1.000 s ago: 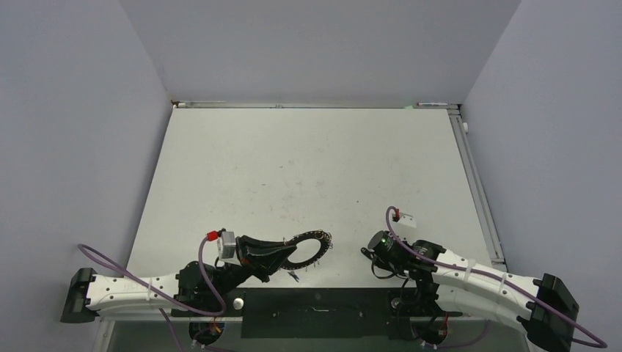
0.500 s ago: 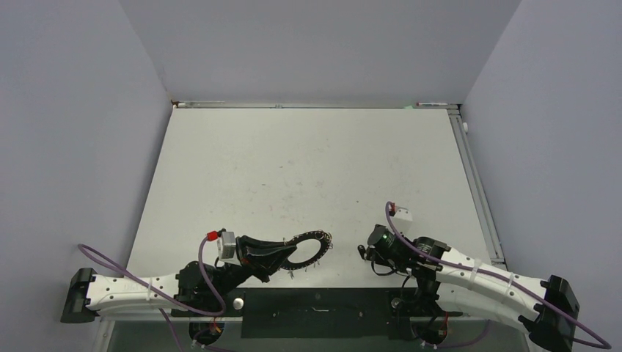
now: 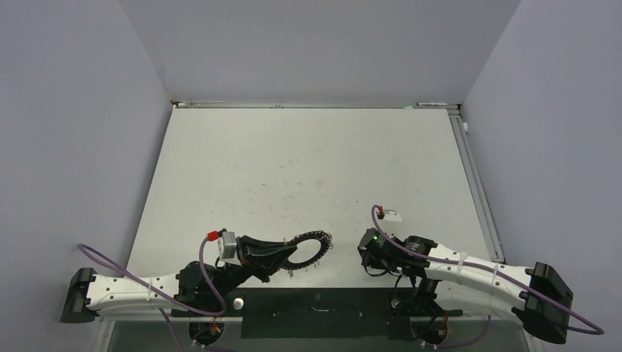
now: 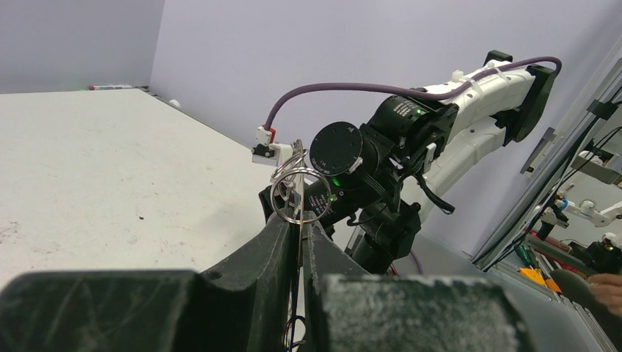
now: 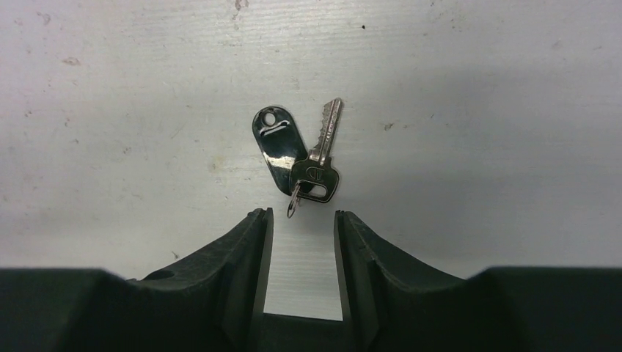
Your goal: Put the keys on the keyring
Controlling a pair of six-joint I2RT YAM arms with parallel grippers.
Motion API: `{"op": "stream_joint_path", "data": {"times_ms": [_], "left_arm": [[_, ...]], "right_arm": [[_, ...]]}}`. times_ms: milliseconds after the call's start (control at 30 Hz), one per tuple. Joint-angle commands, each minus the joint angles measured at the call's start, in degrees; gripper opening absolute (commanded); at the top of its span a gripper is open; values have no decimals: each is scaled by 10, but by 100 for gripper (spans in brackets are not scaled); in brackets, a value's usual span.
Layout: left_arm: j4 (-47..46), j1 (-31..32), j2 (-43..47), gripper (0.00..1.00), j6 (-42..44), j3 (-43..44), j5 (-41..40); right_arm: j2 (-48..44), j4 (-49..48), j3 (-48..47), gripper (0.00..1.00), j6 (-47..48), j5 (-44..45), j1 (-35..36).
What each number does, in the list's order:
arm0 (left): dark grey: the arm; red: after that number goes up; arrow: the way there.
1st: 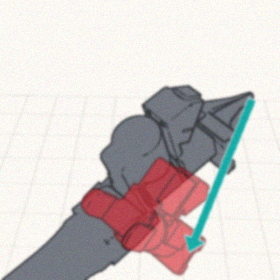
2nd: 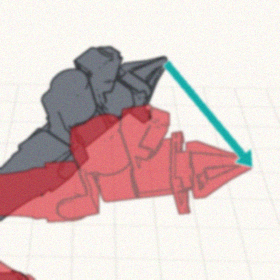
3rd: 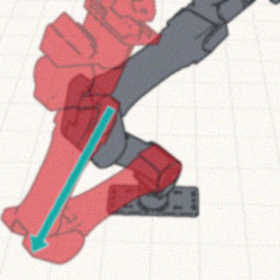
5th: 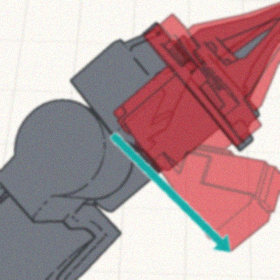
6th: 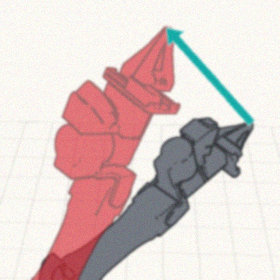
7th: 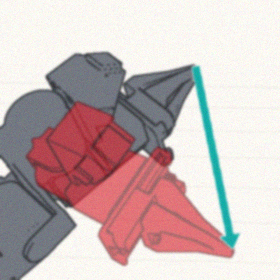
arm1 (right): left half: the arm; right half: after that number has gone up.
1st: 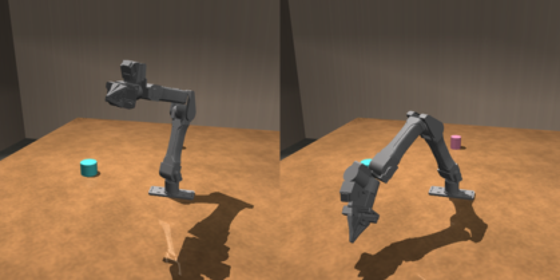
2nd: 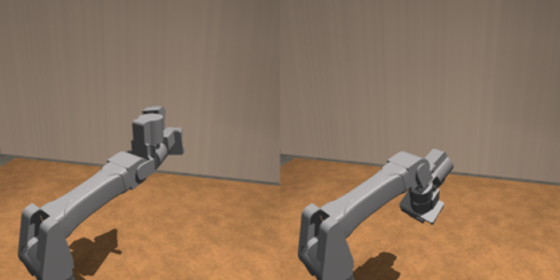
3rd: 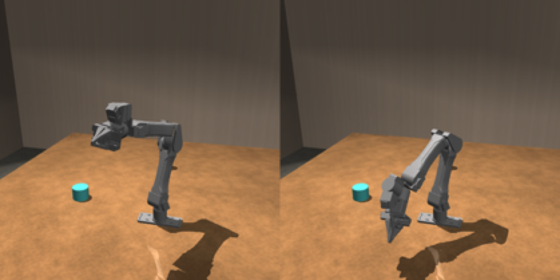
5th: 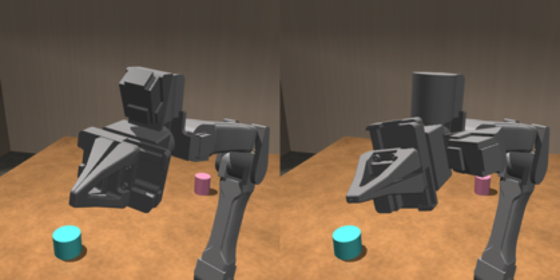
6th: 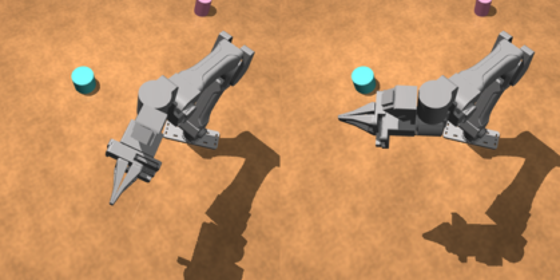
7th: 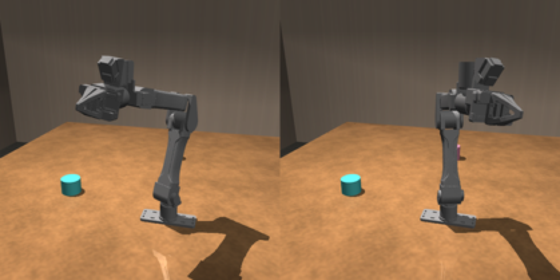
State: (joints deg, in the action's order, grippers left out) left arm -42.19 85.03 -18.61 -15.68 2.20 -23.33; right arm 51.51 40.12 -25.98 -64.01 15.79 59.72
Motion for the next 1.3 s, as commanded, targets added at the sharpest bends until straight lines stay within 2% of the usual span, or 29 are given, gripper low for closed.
{"op": "stream_joint_path", "data": {"times_ms": [0,133,633,967,1067,1267], "left_arm": [[-29,0,-3,0,1,22,10],[-29,0,-2,0,1,21,11],[-38,0,-11,0,-5,14,14],[-37,0,-9,0,-7,13,15],[-37,0,-7,0,-7,12,16],[-37,0,-6,0,-8,11,17]], "right_arm": [[23,-25,-11,35,13,17,4],[46,-32,-16,31,17,25,6],[81,-50,-33,25,24,40,11],[101,-49,-37,13,28,47,12],[97,-48,-37,6,28,47,12],[96,-31,-62,5,54,54,23]]}}
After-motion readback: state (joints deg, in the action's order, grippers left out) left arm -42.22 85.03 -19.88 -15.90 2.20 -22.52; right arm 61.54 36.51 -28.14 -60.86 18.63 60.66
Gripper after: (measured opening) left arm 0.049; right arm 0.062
